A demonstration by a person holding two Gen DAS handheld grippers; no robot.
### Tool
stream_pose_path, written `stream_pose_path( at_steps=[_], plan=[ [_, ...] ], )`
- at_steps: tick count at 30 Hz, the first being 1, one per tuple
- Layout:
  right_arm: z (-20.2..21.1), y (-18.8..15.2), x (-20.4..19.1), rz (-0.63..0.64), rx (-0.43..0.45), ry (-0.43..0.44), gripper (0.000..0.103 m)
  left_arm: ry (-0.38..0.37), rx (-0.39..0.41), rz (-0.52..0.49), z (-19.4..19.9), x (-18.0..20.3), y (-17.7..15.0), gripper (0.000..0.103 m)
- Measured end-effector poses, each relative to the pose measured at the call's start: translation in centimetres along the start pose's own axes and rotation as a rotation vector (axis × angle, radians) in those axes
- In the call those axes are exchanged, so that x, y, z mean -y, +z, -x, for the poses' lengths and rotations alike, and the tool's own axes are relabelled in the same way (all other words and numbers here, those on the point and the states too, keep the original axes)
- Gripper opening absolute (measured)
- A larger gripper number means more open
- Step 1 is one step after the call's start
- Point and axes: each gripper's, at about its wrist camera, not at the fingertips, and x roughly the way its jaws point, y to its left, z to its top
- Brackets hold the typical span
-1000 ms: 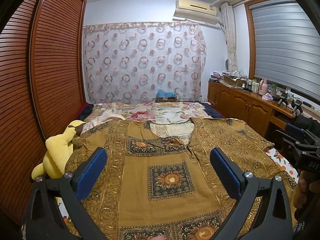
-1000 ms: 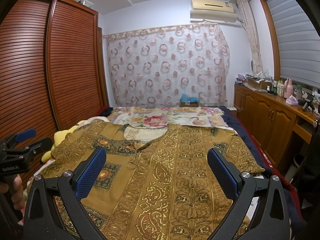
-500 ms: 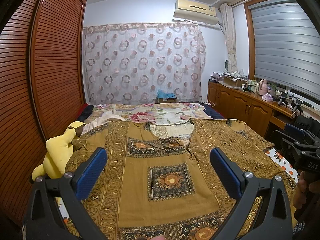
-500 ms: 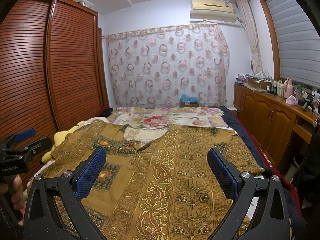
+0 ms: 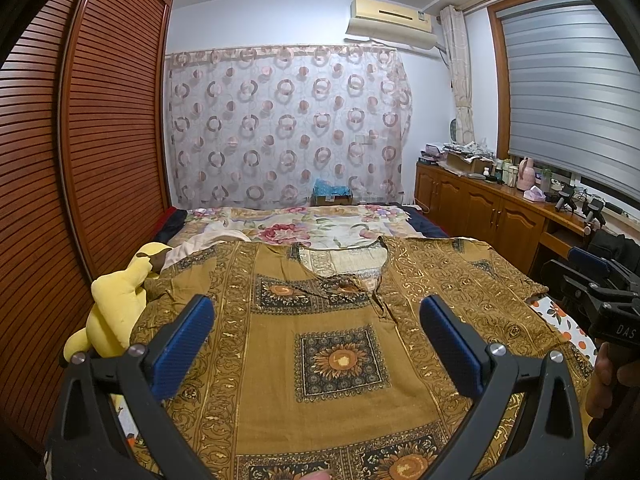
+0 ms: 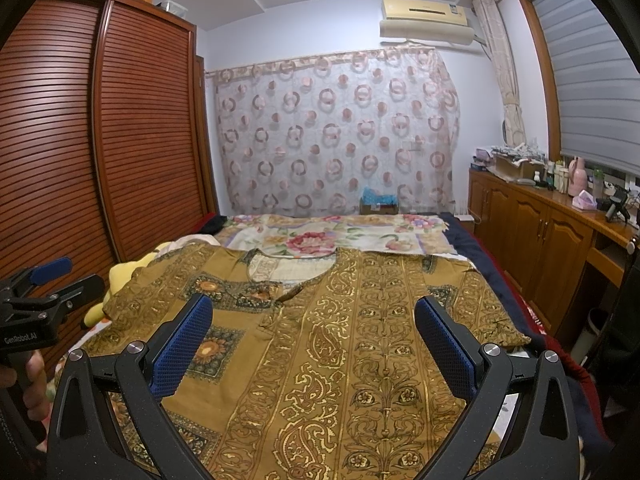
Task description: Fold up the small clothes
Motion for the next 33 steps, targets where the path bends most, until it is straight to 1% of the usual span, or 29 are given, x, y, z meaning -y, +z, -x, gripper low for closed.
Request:
stream_pose_path(
  at_steps=[11,16,18,23,29,33],
  plan=[
    [0.0,-0.1,-0.3,0.001,-0.007,0.005,0.103,0.0,-0.01,0.002,0.4,0.4,0.8,0.103],
    [-0.8,-0.4,-1.0,0.006,-0.028,0.024,0.103,0.004,-0.033,0.013,-0.1,-0.6,0.5,0.103],
    [-1.6,-0.8,-1.0,0.011,-0.041,0.037,0.103,0.007,-0.049,0.016,-0.9,-1.7,-0.1,0.103],
    [-3.8,-1.4,-1.4,0.025,-0.088,0.089,0.103,0.027,-0.101,0.024,-2.4,-4.6,-0.3,0.103],
    [-7.5,-1.9,-2.4,0.073,-0.16,0.131,0.102,0.082,-0.167,0.032,-5.4,-9.3,-1.6,0.103],
    [-9.3,-1.7,-3.3,0.092,-0.189,0.163,0.101,0.106,-0.208,0.051,-7.0,-12.3,-2.3,0.103]
  ],
)
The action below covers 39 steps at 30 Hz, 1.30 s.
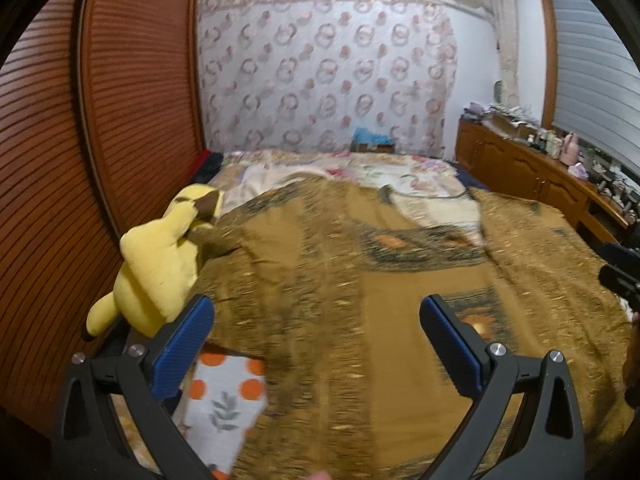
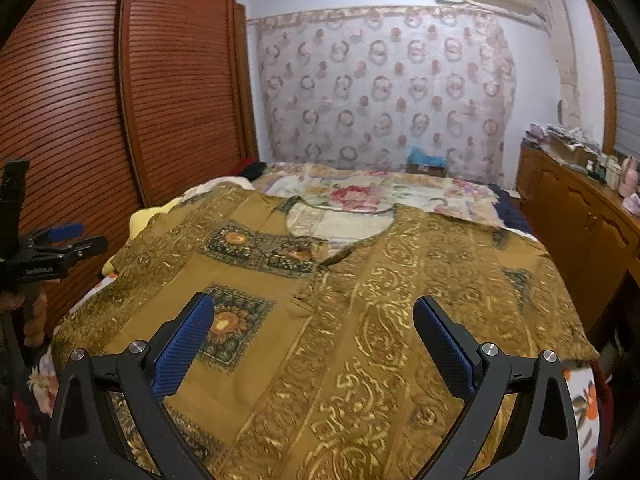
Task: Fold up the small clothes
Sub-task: 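Grasp the gold shirt's sleeve edge with the left gripper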
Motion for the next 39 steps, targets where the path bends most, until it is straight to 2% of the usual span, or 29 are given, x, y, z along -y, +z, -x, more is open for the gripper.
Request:
stream_pose_path(
  at_steps=[4,9,12,14,19,25,26,28,29,32,35,39],
  plan=[
    [-1.9,0.9,-1.1,0.036,-0.026,0.03,0.101,-0.001,-0.032,0.035,-1.2,-3.0,0.0,0.103],
    [-4.1,1.5,-2.4,0.083,-0.062,0.055,0.101,0.006,-0.093,0.085,-3.0,-6.5,-0.3,0.093],
    [-5.4,1.7,-2.8,0.097,-0.091,0.075,0.101,0.002,-0.142,0.121,-4.1,-8.4,-0.9,0.085],
    [-6.4,1.7,-3.2,0.107,-0.111,0.087,0.101,-0.012,-0.189,0.153,-5.3,-9.5,-1.5,0.071],
    [-8.6,2.0,-3.4,0.11,-0.157,0.122,0.101,-0.071,-0.262,0.252,-7.7,-11.9,-2.4,0.07],
    [-10.0,2.3,-3.1,0.104,-0.18,0.15,0.101,-0.109,-0.341,0.314,-10.2,-13.0,-3.2,0.069],
    [-10.2,2.4,-3.1,0.104,-0.183,0.151,0.101,-0.117,-0.345,0.323,-10.4,-13.2,-3.3,0.057],
    [-10.7,2.4,-2.7,0.1,-0.189,0.153,0.101,-0.137,-0.352,0.346,-10.7,-13.6,-3.5,0.041],
    [-10.8,2.5,-2.5,0.099,-0.192,0.155,0.101,-0.145,-0.348,0.352,-10.7,-13.7,-3.5,0.029],
    [-11.3,2.5,-2.0,0.1,-0.202,0.158,0.101,-0.138,-0.332,0.315,-10.2,-13.1,-3.1,0.009],
    [-11.5,2.5,-1.6,0.096,-0.201,0.163,0.101,-0.101,-0.295,0.254,-9.2,-12.2,-2.3,0.001],
    [-11.5,2.4,-1.4,0.088,-0.196,0.173,0.101,-0.062,-0.225,0.198,-7.2,-11.1,-0.1,0.0]
  ],
)
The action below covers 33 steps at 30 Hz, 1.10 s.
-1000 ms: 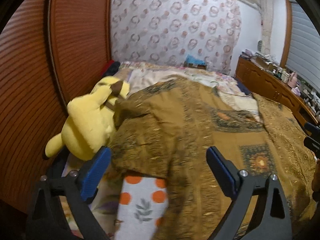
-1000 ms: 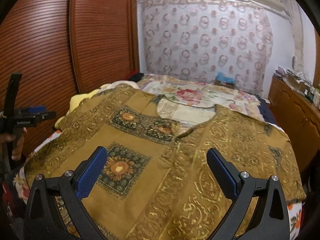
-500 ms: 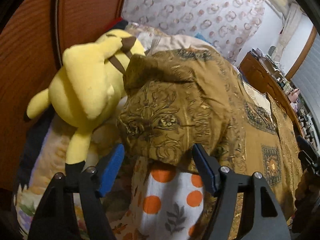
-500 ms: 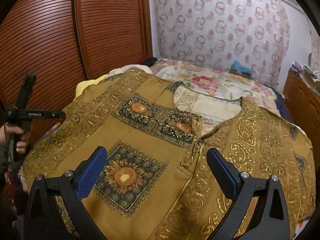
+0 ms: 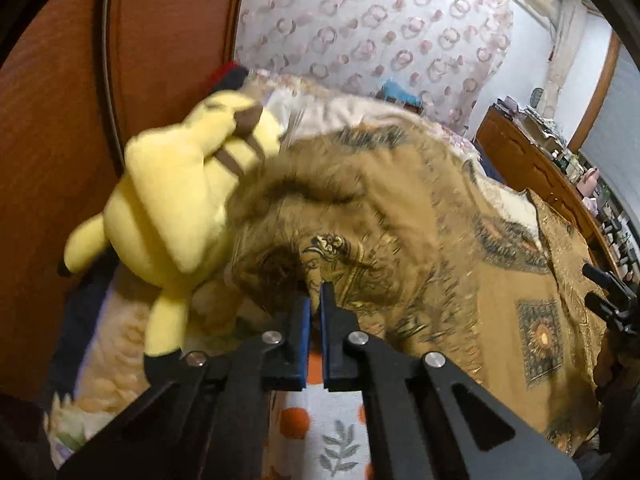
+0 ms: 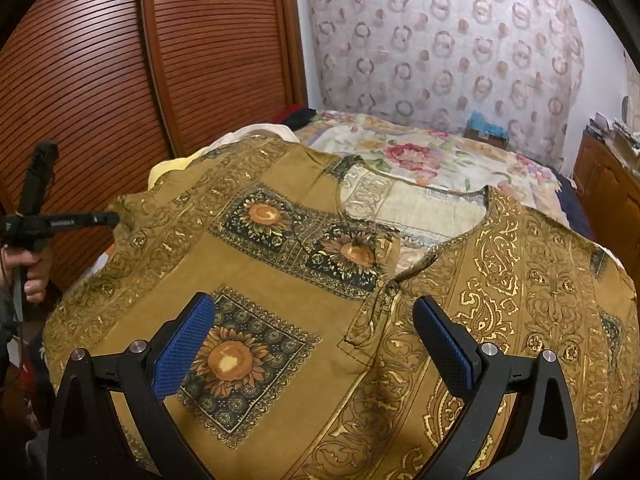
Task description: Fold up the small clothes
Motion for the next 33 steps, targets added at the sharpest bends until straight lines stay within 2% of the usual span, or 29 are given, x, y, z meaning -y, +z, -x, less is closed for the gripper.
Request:
stream_pose_path(
  at_steps=[5,10,16,19,22,24,26,28,32,33],
  plan=[
    [0.7,-0.1,0.5,-0.011,0.014,-0.004,0.101,-0.014,0.074,-0.107,2.5,3.8,2.6,0.0],
    [2.2,-0.4,1.8,-0.032,0.034,-0.033,0.1,-0.112,0.085,-0.213,2.6,9.7,4.4,0.0],
    [4.7,-1.3,3.9,-0.067,0.055,-0.083,0.099,-0.185,0.035,-0.329,1.3,16.0,3.4,0.0],
    [5.5,-1.8,4.8,-0.086,0.055,-0.1,0.099,-0.173,-0.005,-0.364,0.5,17.4,2.2,0.001],
    [5.7,-2.3,5.3,-0.096,0.045,-0.104,0.099,-0.145,-0.044,-0.37,-0.2,17.2,1.4,0.003],
    [5.6,-2.4,5.3,-0.096,0.038,-0.103,0.099,-0.136,-0.049,-0.359,0.0,16.7,1.0,0.009],
    [5.4,-2.2,5.1,-0.086,0.033,-0.094,0.099,-0.112,-0.04,-0.347,0.5,16.1,0.7,0.033],
    [5.1,-2.0,4.8,-0.072,0.029,-0.084,0.099,-0.102,-0.022,-0.334,1.4,15.5,0.8,0.043],
    [4.1,-0.8,3.5,-0.035,0.019,-0.048,0.098,-0.056,0.004,-0.323,2.8,13.6,0.6,0.046],
    [3.7,-0.4,3.0,-0.024,0.018,-0.031,0.094,-0.038,0.004,-0.315,2.9,12.8,0.5,0.046]
  ],
)
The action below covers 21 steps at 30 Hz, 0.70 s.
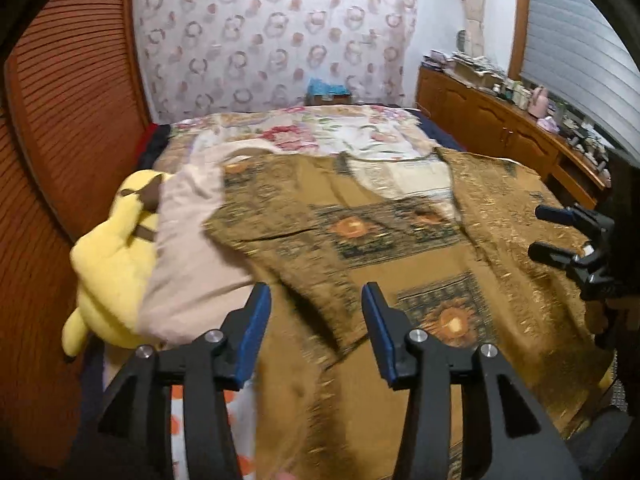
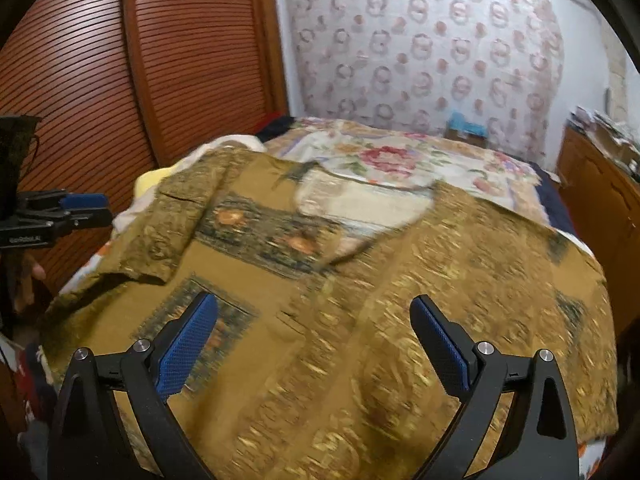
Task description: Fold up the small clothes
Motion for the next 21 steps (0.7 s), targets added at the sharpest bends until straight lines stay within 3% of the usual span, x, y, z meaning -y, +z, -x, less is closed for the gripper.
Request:
stream_pose_path(
  at_steps=[6,13,21],
  plan=[
    [-3.6,3.8,-4.5,0.089,-0.016,0.112,0.078,0.062,-0.048,0.059,-1.0,-3.4,-2.5,0.047],
    [-11.0,7.5,-10.9,0.178,-0.073,0.273,0.062,0.095,-0.135,0.096,-4.3,-5.5,-5.3,0.046],
    [-16.1,8.1,-14.9,0.243,-0.145,0.312,0.052,0.087,-0.146,0.113,-5.1,-6.2,-6.3,0.047]
  ],
)
